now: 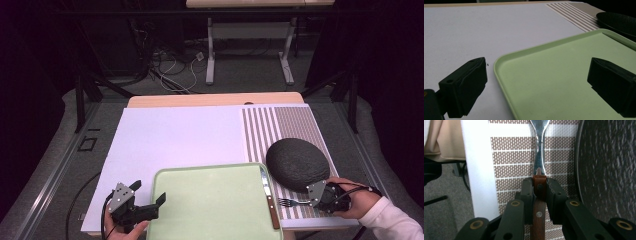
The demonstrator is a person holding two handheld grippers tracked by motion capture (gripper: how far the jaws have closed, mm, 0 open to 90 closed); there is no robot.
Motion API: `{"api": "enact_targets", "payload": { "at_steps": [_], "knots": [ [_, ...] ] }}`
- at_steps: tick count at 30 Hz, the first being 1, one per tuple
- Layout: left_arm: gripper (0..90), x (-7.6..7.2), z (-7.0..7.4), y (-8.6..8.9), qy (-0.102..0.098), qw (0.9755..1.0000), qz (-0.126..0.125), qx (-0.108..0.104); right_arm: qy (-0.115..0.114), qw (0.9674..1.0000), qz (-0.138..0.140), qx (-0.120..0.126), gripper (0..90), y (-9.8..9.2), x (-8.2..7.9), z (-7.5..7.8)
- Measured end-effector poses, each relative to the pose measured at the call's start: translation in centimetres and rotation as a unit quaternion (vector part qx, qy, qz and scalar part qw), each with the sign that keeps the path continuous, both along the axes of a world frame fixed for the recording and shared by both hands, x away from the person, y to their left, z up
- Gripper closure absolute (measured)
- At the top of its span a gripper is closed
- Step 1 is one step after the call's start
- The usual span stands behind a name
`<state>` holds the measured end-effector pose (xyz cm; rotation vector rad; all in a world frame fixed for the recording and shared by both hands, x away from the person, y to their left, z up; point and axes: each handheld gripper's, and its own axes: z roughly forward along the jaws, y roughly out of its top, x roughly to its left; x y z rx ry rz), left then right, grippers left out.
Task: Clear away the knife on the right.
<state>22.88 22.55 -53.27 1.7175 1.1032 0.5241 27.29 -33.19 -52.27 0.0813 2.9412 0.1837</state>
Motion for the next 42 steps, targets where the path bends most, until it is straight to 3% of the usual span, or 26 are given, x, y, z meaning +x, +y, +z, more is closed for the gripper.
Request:
{"api": "enact_targets", "payload": {
  "at_steps": [3, 17, 23, 32, 37, 42],
  "knots": [
    [2.8, 0.0, 0.0, 0.1, 0.001, 1.0, 0.0, 0.002, -0.001, 1.0, 0.0, -0.001, 76.8, -0.1, 0.0, 0.2],
    [2.8, 0.0, 0.0, 0.0, 0.001, 1.0, 0.001, -0.001, -0.014, 0.999, -0.016, 0.039, 76.9, 0.1, -0.1, 1.5],
    [2.8, 0.0, 0.0, 0.0, 0.001, 1.0, 0.002, -0.001, -0.022, 0.9948, -0.049, 0.086, 76.8, 0.2, -0.1, 2.0],
    [2.8, 0.0, 0.0, 0.0, 0.001, 1.0, 0.002, -0.002, -0.025, 0.9899, -0.083, 0.113, 76.8, 0.5, 0.1, 2.4],
    [2.8, 0.0, 0.0, 0.1, 0.002, 1.0, 0.002, 0.001, -0.032, 0.9847, -0.116, 0.126, 76.9, 0.9, 0.3, 2.8],
    [2.8, -0.1, 0.0, 0.1, 0.002, 1.0, 0.002, -0.001, -0.031, 0.9733, -0.157, 0.165, 76.8, 1.0, 0.8, 3.0]
  ]
}}
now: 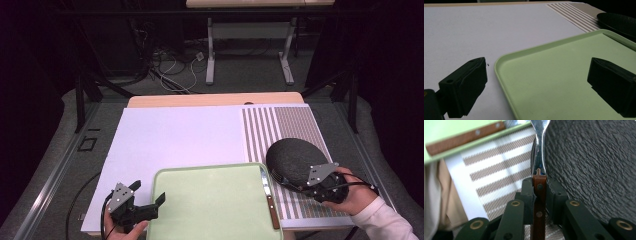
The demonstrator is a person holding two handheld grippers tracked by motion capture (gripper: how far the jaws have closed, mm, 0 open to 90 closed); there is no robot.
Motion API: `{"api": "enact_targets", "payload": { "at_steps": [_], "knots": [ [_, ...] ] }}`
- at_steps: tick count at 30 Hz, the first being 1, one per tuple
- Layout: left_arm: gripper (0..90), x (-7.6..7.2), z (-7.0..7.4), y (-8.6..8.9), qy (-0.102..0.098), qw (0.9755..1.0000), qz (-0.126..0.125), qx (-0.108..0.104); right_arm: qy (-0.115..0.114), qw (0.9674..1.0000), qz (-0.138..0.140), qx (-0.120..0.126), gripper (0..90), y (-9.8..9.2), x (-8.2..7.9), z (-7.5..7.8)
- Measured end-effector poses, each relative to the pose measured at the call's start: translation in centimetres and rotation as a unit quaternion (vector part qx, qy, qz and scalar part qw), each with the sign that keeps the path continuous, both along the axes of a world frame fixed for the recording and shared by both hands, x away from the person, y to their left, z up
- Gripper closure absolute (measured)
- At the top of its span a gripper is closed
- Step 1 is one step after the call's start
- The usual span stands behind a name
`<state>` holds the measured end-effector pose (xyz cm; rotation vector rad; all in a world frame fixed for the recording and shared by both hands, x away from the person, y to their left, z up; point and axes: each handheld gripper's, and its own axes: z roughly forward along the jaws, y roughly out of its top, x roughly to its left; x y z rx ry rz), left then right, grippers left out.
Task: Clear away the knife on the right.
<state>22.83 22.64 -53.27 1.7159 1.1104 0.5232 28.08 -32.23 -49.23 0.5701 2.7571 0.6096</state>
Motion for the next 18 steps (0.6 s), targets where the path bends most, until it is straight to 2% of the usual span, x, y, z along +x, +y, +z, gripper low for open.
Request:
{"api": "enact_targets", "payload": {
  "at_steps": [1, 7, 12, 15, 18],
  "knots": [
    [2.8, 0.0, 0.0, 0.01, 0.0, 1.0, 0.0, 0.0, 0.004, 0.9998, -0.016, 0.009, 76.8, 0.0, 0.05, 0.06],
    [2.8, 0.02, -0.03, -0.06, 0.0, 1.0, 0.002, -0.004, 0.011, 0.9969, -0.061, 0.048, 76.9, 0.09, 0.42, 0.36],
    [2.8, 0.04, -0.04, -0.05, -0.001, 1.0, 0.002, -0.003, 0.015, 0.9939, -0.085, 0.069, 76.8, 0.22, 0.68, 0.42],
    [2.8, 0.05, -0.03, 0.03, 0.0, 1.0, 0.0, 0.001, 0.021, 0.9909, -0.107, 0.08, 76.9, 0.26, 0.85, 0.51],
    [2.8, 0.04, -0.03, -0.05, -0.001, 1.0, 0.002, -0.003, 0.026, 0.986, -0.133, 0.097, 76.9, 0.26, 1.01, 0.63]
  ]
}}
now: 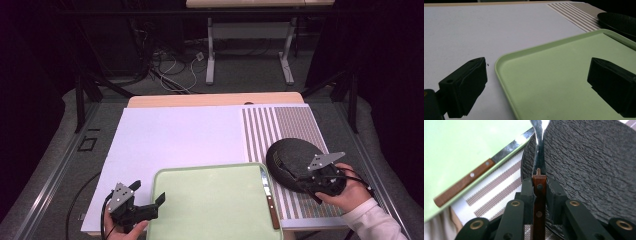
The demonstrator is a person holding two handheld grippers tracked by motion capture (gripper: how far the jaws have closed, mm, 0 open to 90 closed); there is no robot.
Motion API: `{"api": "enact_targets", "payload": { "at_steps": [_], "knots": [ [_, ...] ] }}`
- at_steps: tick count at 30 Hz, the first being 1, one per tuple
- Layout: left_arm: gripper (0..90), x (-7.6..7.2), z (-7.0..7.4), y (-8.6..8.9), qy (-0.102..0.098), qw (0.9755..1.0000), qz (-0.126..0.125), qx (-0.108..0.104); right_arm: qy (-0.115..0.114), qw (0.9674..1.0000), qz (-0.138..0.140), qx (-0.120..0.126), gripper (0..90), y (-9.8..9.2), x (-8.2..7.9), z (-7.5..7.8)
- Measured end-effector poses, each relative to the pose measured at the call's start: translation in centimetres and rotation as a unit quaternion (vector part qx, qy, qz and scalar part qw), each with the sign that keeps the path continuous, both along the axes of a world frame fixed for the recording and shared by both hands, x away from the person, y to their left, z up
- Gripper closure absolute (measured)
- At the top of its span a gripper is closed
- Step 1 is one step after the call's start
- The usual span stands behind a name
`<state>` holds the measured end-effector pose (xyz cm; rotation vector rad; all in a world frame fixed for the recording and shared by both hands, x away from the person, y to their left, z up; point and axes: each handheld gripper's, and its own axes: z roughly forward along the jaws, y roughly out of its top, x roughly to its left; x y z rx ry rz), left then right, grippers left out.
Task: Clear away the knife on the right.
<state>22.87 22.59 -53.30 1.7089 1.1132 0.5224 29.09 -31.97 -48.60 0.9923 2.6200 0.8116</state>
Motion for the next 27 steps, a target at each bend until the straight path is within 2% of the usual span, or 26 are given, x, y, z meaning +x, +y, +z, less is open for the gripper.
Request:
{"api": "enact_targets", "payload": {
  "at_steps": [2, 3, 6, 10, 17, 20, 27],
  "knots": [
    [2.8, 0.01, 0.01, 0.07, 0.002, 1.0, -0.002, 0.005, 0.013, 0.9997, -0.013, 0.017, 76.9, 0.02, 0.17, 0.07],
    [2.8, 0.02, -0.01, 0.03, 0.002, 1.0, 0.0, 0.002, 0.007, 0.9997, -0.017, 0.014, 76.9, -0.01, 0.25, 0.09],
    [2.8, 0.03, 0.0, 0.04, 0.003, 1.0, -0.001, 0.003, 0.01, 0.9987, -0.036, 0.035, 76.9, 0.03, 0.42, 0.19],
    [2.9, 0.03, -0.01, 0.04, 0.007, 1.0, -0.001, 0.002, 0.025, 0.9961, -0.061, 0.059, 76.9, 0.04, 0.57, 0.4],
    [2.9, 0.03, 0.02, 0.05, 0.01, 0.9999, -0.002, 0.003, 0.027, 0.9927, -0.082, 0.084, 76.9, 0.27, 0.58, 0.25],
    [3.6, 0.02, 0.03, 0.05, 0.013, 0.9999, -0.001, 0.005, 0.037, 0.9893, -0.098, 0.101, 76.9, 0.5, 0.33, 0.26],
    [3.6, -0.01, 0.03, 0.0, 0.005, 1.0, 0.0, 0.007, 0.028, 0.9867, -0.107, 0.119, 76.9, 0.98, -0.28, 0.38]
  ]
}}
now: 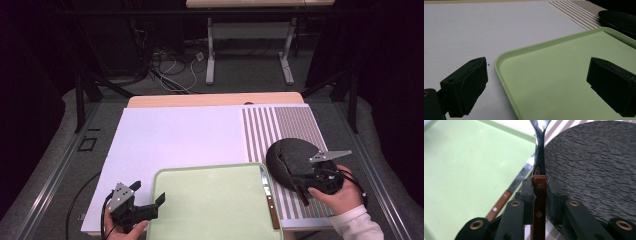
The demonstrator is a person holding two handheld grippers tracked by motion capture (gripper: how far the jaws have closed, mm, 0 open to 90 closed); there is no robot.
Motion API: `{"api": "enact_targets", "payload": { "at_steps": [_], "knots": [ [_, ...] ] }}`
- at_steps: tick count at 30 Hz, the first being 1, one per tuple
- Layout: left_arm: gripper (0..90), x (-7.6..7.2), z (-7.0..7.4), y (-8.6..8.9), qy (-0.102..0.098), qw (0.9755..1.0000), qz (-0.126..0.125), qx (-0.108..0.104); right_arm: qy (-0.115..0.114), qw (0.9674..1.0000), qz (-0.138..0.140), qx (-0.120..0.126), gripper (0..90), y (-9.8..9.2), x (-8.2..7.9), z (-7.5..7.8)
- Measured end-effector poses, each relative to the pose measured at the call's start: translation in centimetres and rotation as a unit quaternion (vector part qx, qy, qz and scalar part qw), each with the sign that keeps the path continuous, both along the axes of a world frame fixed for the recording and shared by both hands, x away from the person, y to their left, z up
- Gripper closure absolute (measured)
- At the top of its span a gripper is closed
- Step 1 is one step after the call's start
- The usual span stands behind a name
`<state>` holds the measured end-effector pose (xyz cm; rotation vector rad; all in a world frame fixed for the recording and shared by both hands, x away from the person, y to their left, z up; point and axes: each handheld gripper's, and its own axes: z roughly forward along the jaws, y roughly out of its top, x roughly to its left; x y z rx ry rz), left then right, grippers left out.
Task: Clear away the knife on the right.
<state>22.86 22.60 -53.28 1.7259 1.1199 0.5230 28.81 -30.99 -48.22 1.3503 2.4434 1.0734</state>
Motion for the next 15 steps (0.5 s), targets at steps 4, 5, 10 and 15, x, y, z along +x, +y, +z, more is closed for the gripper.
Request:
{"api": "enact_targets", "payload": {
  "at_steps": [4, 5, 10, 15],
  "knots": [
    [3.5, 0.0, 0.0, 0.0, -0.002, 1.0, 0.0, -0.002, -0.004, 1.0, -0.003, 0.004, 76.9, 0.6, -0.4, -0.1],
    [3.5, 0.0, 0.0, 0.0, -0.002, 1.0, 0.0, -0.001, 0.0, 0.9999, -0.006, 0.009, 76.9, 0.7, -0.5, -0.1],
    [3.3, -0.1, 0.1, 0.0, -0.006, 1.0, 0.003, -0.005, 0.001, 0.9998, -0.014, 0.014, 76.9, 1.2, -1.0, -0.1],
    [2.2, -0.1, 0.1, 0.1, -0.01, 0.9999, 0.004, -0.006, -0.001, 0.9998, -0.017, 0.008, 76.9, 1.9, -1.4, -0.2]
  ]
}}
